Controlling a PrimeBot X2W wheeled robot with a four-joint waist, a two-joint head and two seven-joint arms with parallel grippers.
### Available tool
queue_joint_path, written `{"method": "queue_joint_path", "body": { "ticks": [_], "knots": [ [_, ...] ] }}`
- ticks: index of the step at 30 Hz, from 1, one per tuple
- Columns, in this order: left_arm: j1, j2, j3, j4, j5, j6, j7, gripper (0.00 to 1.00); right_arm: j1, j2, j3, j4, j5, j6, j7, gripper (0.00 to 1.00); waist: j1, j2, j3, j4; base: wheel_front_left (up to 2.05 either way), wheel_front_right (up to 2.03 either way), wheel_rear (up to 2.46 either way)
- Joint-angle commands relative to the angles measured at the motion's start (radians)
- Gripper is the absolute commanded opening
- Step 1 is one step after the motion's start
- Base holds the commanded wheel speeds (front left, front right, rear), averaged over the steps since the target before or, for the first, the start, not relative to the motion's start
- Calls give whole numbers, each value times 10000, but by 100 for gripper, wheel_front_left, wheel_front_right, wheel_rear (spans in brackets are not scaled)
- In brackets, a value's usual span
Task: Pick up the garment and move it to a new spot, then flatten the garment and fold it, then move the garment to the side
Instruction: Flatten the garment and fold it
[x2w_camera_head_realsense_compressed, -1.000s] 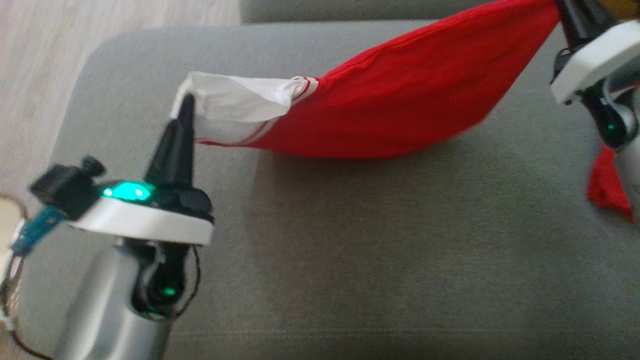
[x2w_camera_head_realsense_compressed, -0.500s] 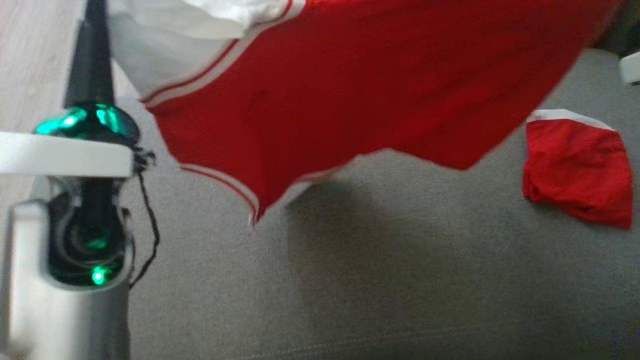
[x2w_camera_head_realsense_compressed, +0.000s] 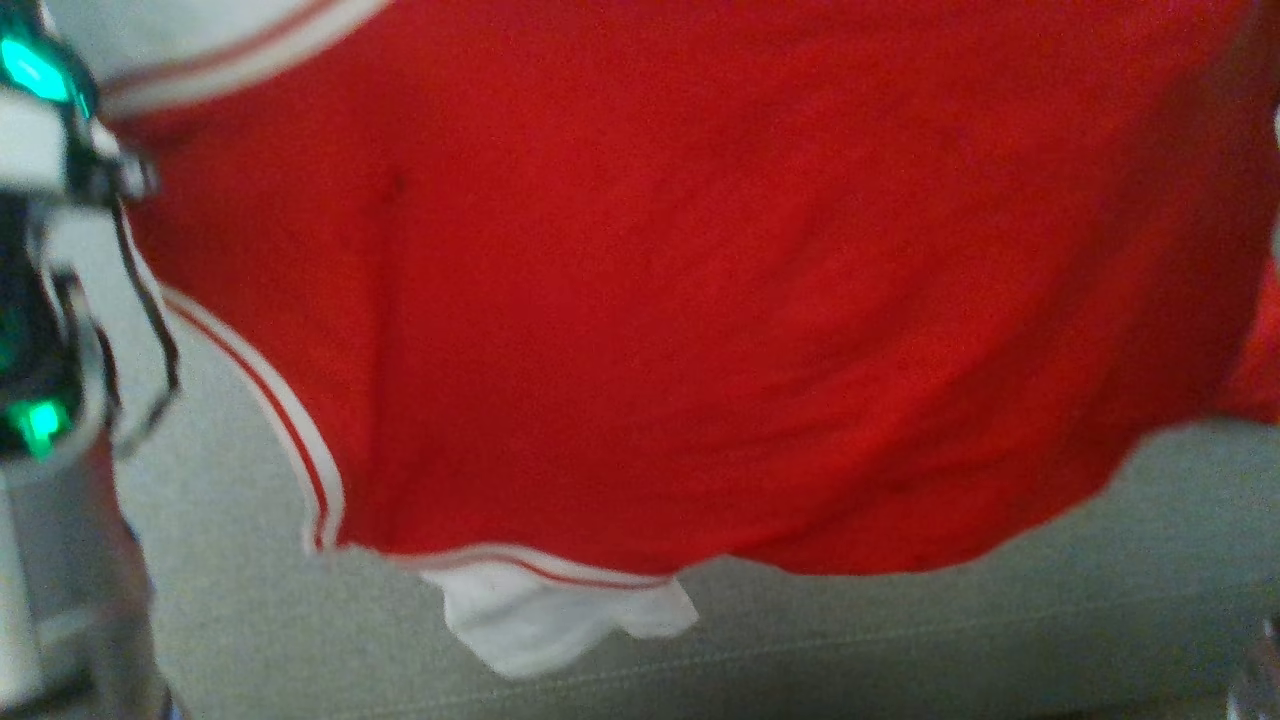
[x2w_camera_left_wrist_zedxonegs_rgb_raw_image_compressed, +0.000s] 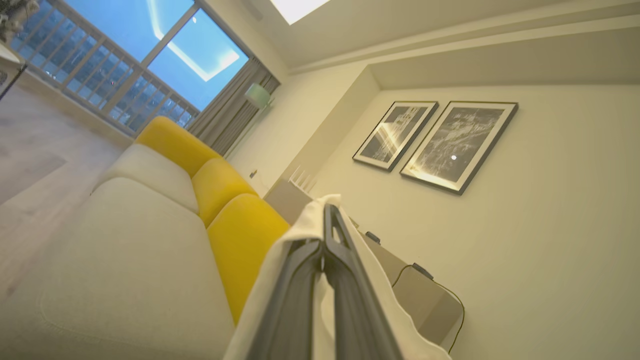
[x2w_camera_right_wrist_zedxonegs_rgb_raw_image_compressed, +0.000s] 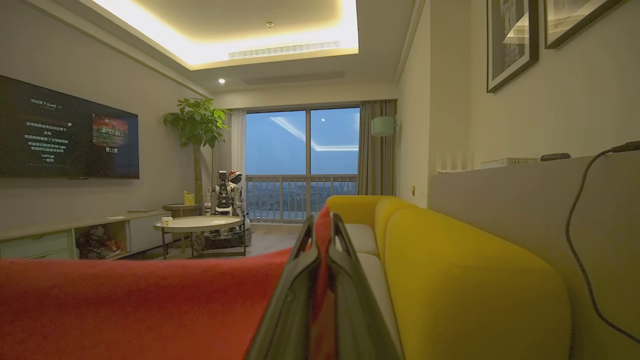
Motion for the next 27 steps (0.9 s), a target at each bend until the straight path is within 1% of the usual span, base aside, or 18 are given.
{"method": "queue_joint_path", "body": {
  "ticks": [1,3,4,6,7,8,10,12,14,16,18,20,23,24,25,26,27],
  "knots": [
    [-1254,503,300,292,-140,102,354,0,-1111,262,53,101,95,-4,385,0,0,0,1164,21,0,0,0],
    [-2353,617,260,1155,-237,117,598,0,-2128,446,16,809,113,-4,656,0,0,0,1973,59,0,0,0],
    [-2958,676,228,1635,-233,47,634,0,-2703,444,120,1232,26,-4,654,0,0,0,2359,75,0,0,0],
    [-4271,899,-35,2645,84,-280,563,0,-3997,376,422,2168,-98,-4,552,0,0,0,3176,174,0,0,0],
    [-4983,931,-150,3197,247,-429,439,0,-4722,221,631,2666,-296,-4,406,0,0,0,3602,222,0,0,0],
    [-5688,894,-249,3813,372,-578,275,0,-5457,177,627,3277,-481,-4,155,0,0,0,3958,276,0,0,0],
    [-7092,831,-452,5089,745,-933,-245,0,-6933,45,735,4460,-1051,-4,-606,0,0,0,4529,405,0,0,0],
    [-8414,762,-625,6259,1211,-1288,-1000,0,-8284,-58,680,5579,-1706,-4,-1624,0,0,0,4986,538,0,0,0],
    [-9473,605,-653,7304,1545,-1590,-1926,0,-9349,-28,445,6575,-2199,-4,-2756,0,0,0,5252,679,0,0,0],
    [-10223,418,-606,8157,1686,-1864,-2732,0,-10084,96,256,7417,-2470,-4,-3791,0,0,0,5418,774,0,0,0],
    [-10632,350,-763,8808,1900,-2230,-3271,0,-10445,255,176,8181,-2493,-4,-4524,0,0,0,5561,837,0,0,0],
    [-10644,296,-1050,9324,2086,-2691,-3569,0,-10388,423,279,8875,-2264,-4,-4834,0,0,0,5636,900,0,0,0],
    [-10180,310,-1456,9892,2339,-3239,-3845,0,-9714,484,1161,9556,-1857,-4,-5055,0,0,0,5691,963,0,0,0],
    [-9938,329,-1599,10028,2423,-3391,-3913,0,-9385,477,1426,9704,-1573,-4,-5104,0,0,0,5689,982,0,0,0],
    [-9938,329,-1599,10028,2423,-3391,-3913,0,-9385,477,1426,9704,-1573,-4,-5104,0,0,0,5689,982,0,0,0],
    [-9288,411,-1930,10223,2635,-3650,-4075,0,-8595,376,1835,9987,-1037,-4,-5174,0,0,0,5616,1029,0,0,0],
    [-9288,411,-1930,10223,2635,-3650,-4075,0,-8595,376,1835,9987,-1037,-4,-5174,0,0,0,5616,1029,0,0,0]
  ]
}}
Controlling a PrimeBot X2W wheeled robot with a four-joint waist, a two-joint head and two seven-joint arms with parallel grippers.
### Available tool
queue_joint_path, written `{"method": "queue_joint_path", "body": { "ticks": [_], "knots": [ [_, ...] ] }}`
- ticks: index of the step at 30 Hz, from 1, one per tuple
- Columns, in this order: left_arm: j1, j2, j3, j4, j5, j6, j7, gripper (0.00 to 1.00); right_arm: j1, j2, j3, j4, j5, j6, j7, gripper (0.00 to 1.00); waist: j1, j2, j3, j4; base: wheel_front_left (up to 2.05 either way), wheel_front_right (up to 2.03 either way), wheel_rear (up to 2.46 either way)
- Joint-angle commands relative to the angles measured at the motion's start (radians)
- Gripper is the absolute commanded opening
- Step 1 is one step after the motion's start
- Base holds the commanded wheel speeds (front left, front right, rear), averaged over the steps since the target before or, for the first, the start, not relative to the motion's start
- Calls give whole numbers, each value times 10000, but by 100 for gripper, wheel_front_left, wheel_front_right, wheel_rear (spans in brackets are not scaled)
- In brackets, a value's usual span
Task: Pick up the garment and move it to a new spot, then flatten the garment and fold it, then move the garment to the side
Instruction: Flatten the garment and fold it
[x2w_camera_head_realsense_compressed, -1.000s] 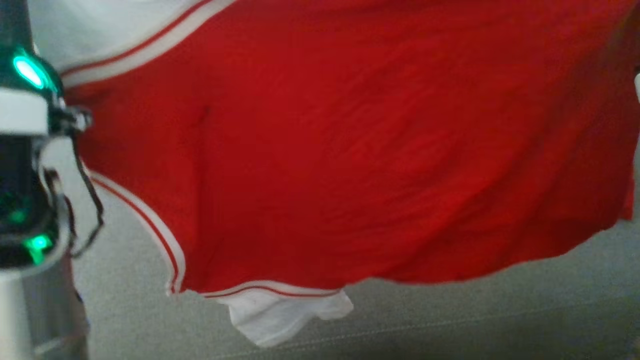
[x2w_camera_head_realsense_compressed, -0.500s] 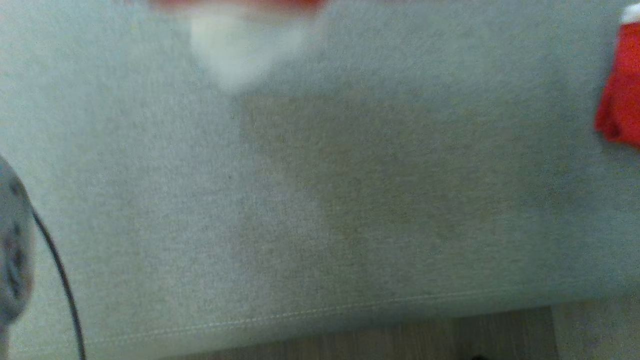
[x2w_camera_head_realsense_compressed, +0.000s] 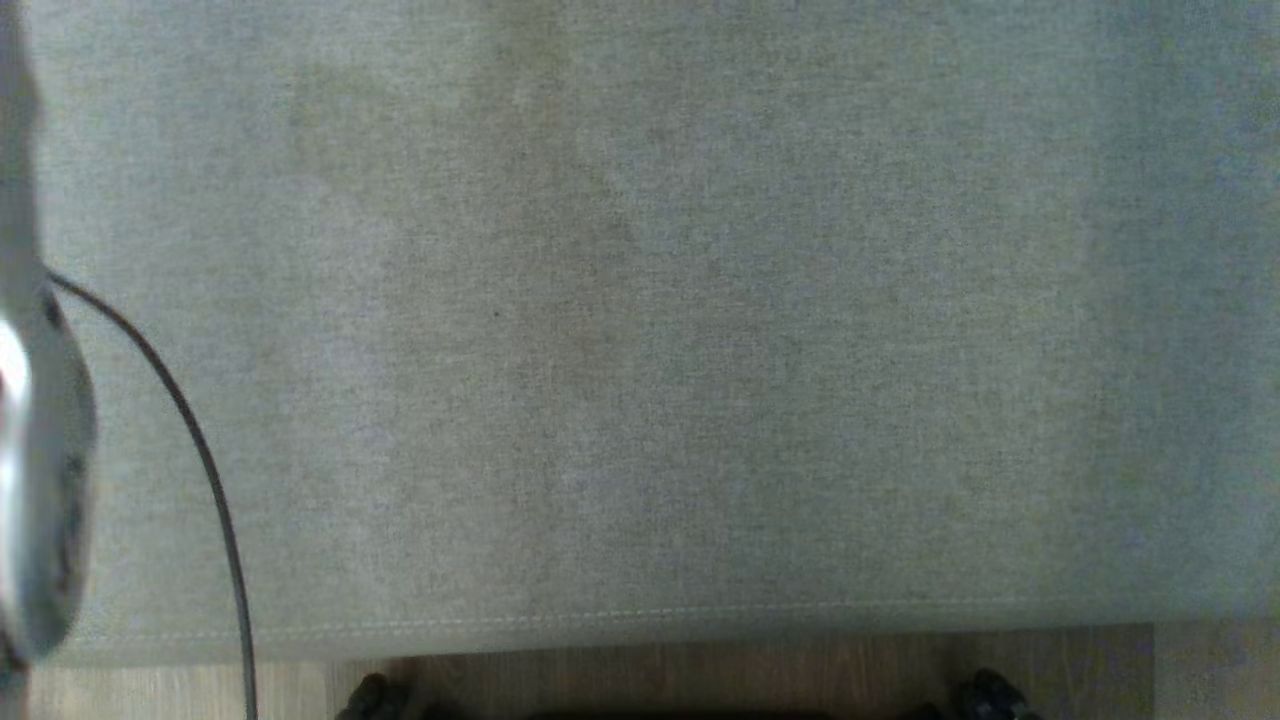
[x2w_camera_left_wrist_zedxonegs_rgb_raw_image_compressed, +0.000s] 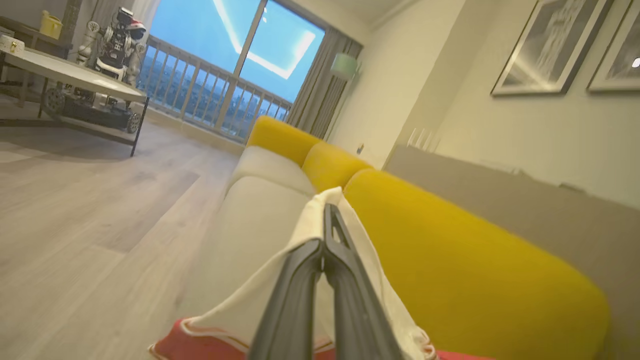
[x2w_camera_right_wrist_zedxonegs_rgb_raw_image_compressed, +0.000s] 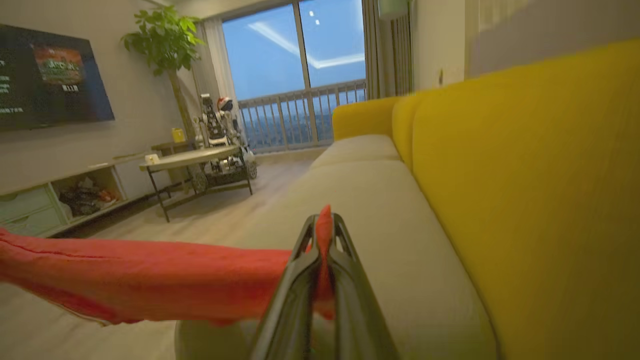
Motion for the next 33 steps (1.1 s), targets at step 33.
{"method": "queue_joint_path", "body": {
  "ticks": [33],
  "knots": [
    [9637,4086,-6402,-2463,-1201,-509,1077,0,6988,-1648,5598,757,4167,-6,297,0,-3,1,-4491,61,0,0,0]
  ]
}}
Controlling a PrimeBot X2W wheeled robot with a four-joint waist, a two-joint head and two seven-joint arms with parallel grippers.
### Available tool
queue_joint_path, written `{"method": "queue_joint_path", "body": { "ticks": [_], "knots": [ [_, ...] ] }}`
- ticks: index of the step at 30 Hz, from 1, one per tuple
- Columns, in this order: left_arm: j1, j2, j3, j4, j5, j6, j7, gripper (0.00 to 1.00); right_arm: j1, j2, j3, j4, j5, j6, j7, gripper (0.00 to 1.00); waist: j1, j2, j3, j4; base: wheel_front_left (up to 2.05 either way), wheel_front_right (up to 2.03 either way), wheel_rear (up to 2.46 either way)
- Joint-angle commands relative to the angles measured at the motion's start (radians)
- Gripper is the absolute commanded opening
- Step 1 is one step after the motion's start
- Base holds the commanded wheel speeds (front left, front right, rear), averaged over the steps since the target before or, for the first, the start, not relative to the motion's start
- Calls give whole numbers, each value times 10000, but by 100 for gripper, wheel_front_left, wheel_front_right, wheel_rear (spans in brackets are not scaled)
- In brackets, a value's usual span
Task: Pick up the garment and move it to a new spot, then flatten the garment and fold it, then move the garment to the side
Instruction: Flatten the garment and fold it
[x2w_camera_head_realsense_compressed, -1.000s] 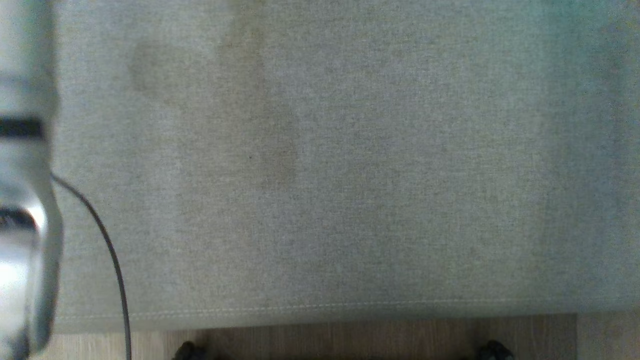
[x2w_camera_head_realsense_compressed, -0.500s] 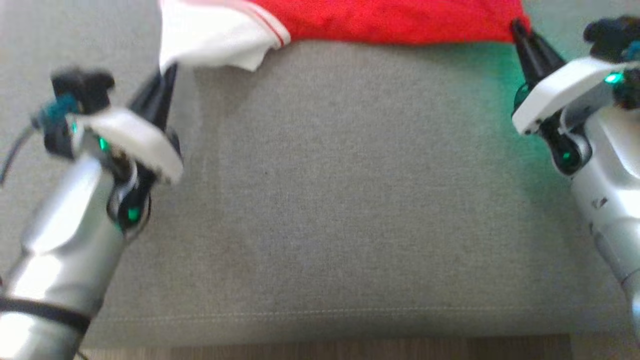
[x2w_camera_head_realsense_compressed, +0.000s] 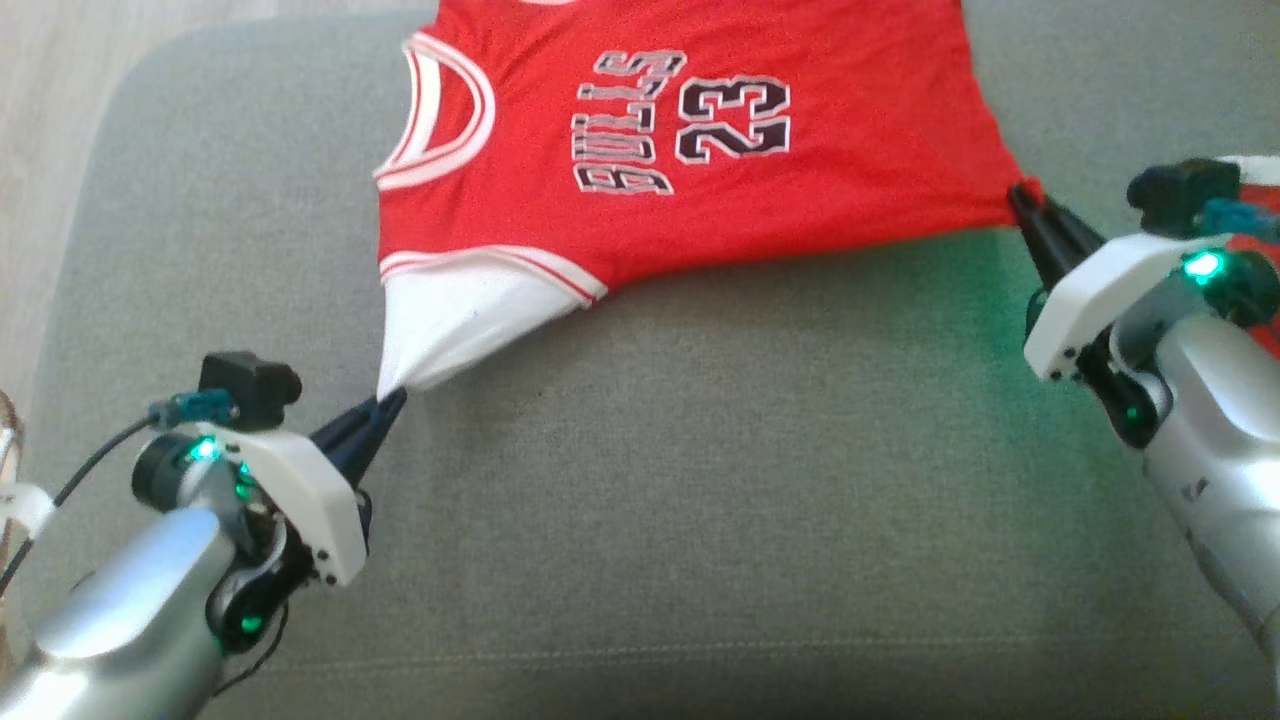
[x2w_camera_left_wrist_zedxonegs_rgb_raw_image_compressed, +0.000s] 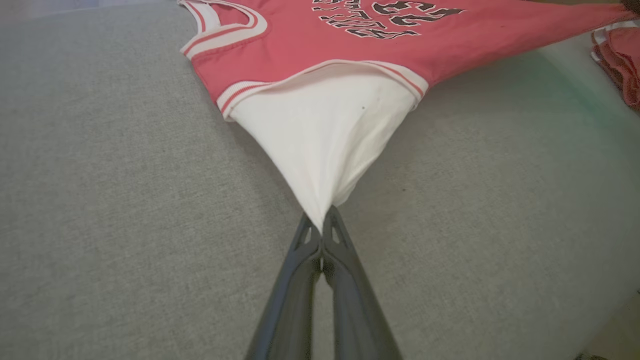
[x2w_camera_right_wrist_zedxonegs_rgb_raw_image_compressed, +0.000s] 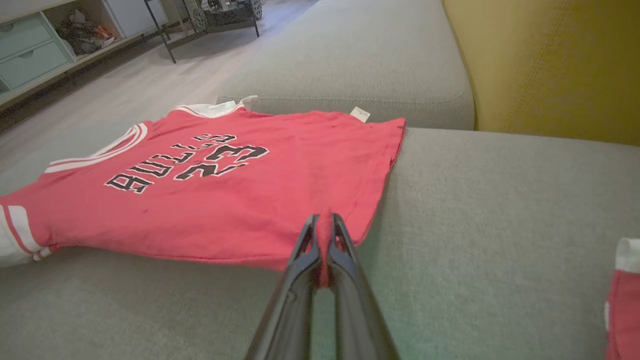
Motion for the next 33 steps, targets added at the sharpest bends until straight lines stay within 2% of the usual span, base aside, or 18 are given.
{"method": "queue_joint_path", "body": {
  "ticks": [1,5,8,13,24,27,33],
  "knots": [
    [-146,634,169,-414,-324,1,12,0,270,-191,244,-106,186,-4,109,0,2,-1,-323,0,0,0,0],
    [71,963,-159,-805,-822,1,139,0,575,-308,700,-159,405,-4,579,0,2,-1,-580,-14,0,0,0],
    [449,1464,-555,-1416,-1580,1,397,0,1063,-556,1345,-546,902,-4,1387,0,2,-1,-920,-66,0,0,0],
    [854,1931,-894,-2021,-2296,1,626,0,1574,-988,2036,-1226,1493,-4,2216,0,2,-1,-1235,-98,0,0,0],
    [1849,3128,-1485,-3613,-3970,0,1033,0,2624,-2619,3383,-3294,3285,-4,4425,0,2,-1,-1795,-217,0,0,0],
    [2147,3573,-1594,-4207,-4749,0,1281,0,2874,-3123,3707,-3805,3663,-4,5160,0,2,-1,-1912,-254,0,0,0],
    [2316,4073,-1693,-5005,-5546,0,1637,0,3127,-3638,3714,-4361,4287,-4,5733,0,2,-1,-1994,-310,0,0,0]
  ]
}}
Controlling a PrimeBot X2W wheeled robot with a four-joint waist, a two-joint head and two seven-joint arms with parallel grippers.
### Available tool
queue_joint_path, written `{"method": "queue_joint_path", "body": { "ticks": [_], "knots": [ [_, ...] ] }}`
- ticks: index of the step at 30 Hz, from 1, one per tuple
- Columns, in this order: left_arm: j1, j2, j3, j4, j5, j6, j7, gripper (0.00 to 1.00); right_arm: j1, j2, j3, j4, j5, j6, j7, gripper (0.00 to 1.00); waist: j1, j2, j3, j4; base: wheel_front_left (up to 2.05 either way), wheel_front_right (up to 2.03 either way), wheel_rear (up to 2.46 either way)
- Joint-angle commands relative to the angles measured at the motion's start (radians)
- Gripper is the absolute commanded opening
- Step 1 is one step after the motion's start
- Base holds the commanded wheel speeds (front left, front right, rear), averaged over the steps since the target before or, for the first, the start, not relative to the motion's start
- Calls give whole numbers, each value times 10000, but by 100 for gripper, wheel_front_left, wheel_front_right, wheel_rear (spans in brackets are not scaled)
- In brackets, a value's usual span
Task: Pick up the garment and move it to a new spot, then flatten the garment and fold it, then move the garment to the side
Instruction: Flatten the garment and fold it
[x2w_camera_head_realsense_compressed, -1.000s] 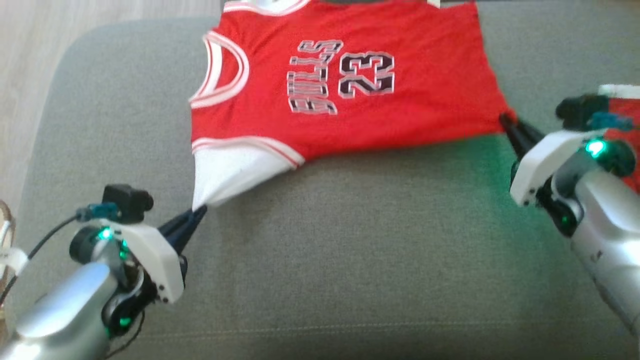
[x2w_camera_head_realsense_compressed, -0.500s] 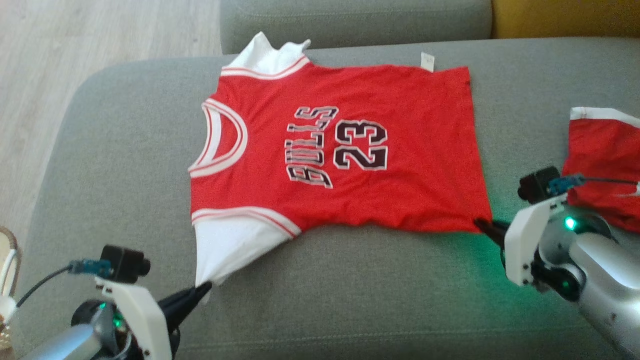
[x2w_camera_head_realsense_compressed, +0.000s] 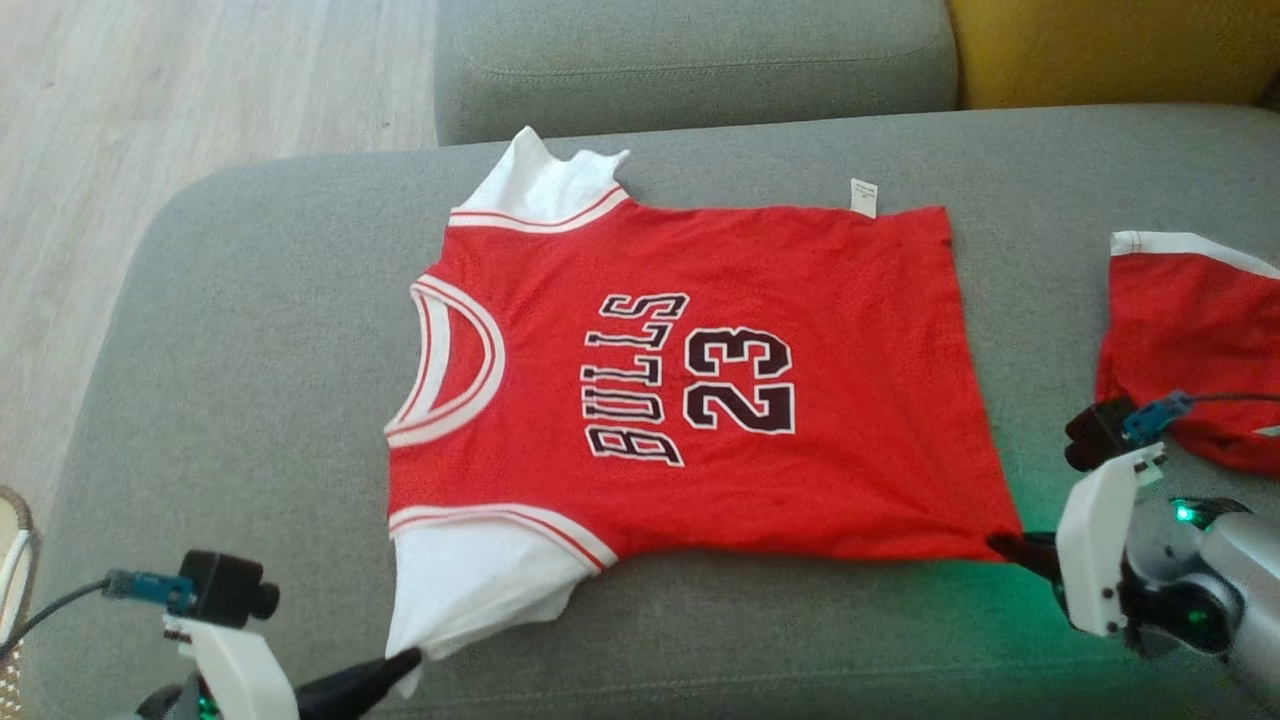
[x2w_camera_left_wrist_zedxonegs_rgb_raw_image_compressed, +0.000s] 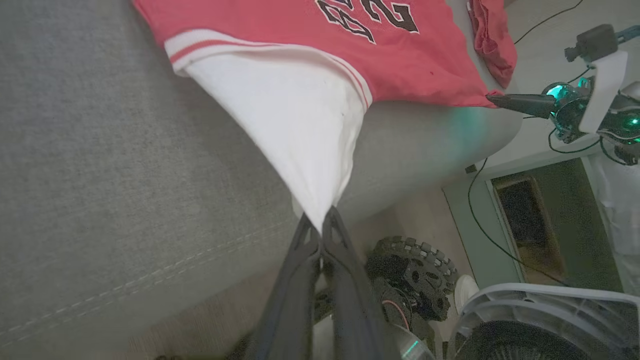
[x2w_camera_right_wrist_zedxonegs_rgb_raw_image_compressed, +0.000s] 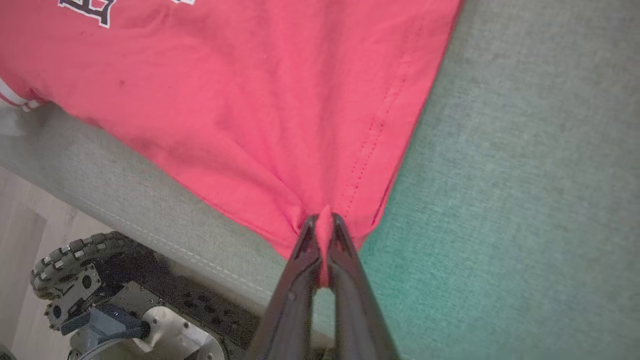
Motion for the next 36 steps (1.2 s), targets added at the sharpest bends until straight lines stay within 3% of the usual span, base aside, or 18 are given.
{"method": "queue_joint_path", "body": {
  "ticks": [1,13,19,31,36],
  "knots": [
    [-310,595,324,-297,-149,0,63,0,169,-507,-28,-193,105,-4,135,0,0,-1,-14,-11,0,0,0],
    [25,1352,-31,-1220,-966,0,802,0,662,-1317,88,-1152,556,-4,1410,0,0,-1,-162,-80,0,0,0],
    [-57,1316,103,-1382,-957,0,525,0,743,-1610,-71,-1664,243,-4,1313,0,0,-1,-53,-100,0,0,0],
    [-914,1297,1262,-1999,-1519,0,-340,0,244,-953,-1173,-1538,-37,-4,932,0,0,-1,390,-305,0,0,0],
    [-1606,1074,1695,-1722,-1075,0,-719,0,-140,-332,-1773,-1020,-175,-4,851,0,0,-1,662,-415,0,0,0]
  ]
}}
